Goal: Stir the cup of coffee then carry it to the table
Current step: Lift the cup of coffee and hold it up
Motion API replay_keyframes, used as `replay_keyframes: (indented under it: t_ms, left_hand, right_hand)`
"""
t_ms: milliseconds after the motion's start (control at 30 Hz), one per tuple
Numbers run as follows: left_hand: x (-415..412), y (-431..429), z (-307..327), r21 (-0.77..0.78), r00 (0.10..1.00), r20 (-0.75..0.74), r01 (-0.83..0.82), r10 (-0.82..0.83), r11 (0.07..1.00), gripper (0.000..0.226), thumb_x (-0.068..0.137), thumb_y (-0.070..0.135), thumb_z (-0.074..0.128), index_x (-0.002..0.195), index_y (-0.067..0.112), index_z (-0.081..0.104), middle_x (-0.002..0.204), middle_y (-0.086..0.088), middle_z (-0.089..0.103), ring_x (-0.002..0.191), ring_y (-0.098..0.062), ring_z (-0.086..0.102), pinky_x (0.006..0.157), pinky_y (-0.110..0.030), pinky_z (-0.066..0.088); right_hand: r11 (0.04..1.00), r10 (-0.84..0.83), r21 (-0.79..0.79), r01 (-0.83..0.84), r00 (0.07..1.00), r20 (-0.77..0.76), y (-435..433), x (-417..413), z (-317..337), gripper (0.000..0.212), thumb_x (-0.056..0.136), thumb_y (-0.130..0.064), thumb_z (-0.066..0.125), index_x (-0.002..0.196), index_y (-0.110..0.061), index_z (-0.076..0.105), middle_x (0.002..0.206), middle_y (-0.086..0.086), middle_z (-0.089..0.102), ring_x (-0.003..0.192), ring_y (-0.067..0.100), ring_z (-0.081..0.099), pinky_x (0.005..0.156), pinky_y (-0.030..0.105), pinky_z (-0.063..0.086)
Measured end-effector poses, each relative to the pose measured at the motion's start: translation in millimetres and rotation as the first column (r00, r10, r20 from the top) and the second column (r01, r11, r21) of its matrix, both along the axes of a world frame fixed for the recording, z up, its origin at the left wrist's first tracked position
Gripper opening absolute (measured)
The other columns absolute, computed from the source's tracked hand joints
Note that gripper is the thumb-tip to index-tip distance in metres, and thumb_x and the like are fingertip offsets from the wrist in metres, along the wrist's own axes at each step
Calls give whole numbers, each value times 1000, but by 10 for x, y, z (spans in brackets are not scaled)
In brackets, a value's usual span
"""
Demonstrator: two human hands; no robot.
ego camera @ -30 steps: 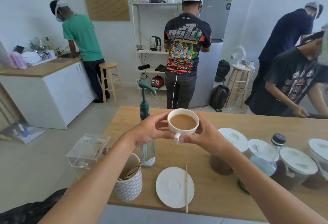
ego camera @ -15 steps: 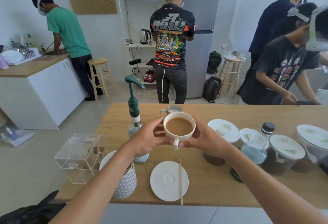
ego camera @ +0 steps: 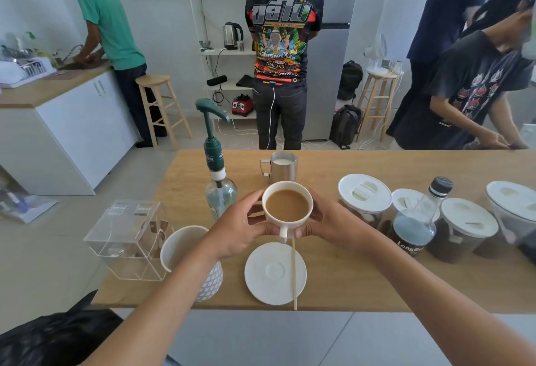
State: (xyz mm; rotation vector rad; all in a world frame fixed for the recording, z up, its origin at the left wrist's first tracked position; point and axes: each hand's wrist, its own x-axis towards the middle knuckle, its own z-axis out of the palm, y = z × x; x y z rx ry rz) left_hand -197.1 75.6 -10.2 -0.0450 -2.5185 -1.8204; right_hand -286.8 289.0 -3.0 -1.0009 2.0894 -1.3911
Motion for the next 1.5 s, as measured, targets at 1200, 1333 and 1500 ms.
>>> replay_keyframes:
  t_ms: [1200,1333,1500]
  left_hand:
    - [200,61,-1294,51,987,101,-131,126,990,72,60,45,91,120,59,53,123,20,64,119,-1,58,92,-12,46]
    - [211,35,-1383,21,986,121,-121,117,992,73,63,43,90,124,53,52,125,17,65,120,-4,58,98,-19,48]
    - [216,24,-1432,-49,985,122,-118,123,992,74,63,50,87,128,51,50,127,20,62,124,-4,55,105,-35,43]
  right_hand:
    - [980,-99,170,107,993,-59,-95,116,-1189,74,69,-14,87,133,-33,53,121,-13,57,106,6,60,87,25,55]
    - [975,-100,194,110,993,-61,-114,124,-1260,74,69,-13,86,133,-30,54,119,-11,60,103,6,60,83,27,56]
    - [966,-95,233,108,993,-68,-126,129,-1340,70,69,-21,86,129,-36,53,116,-18,60,101,4,59,79,29,55]
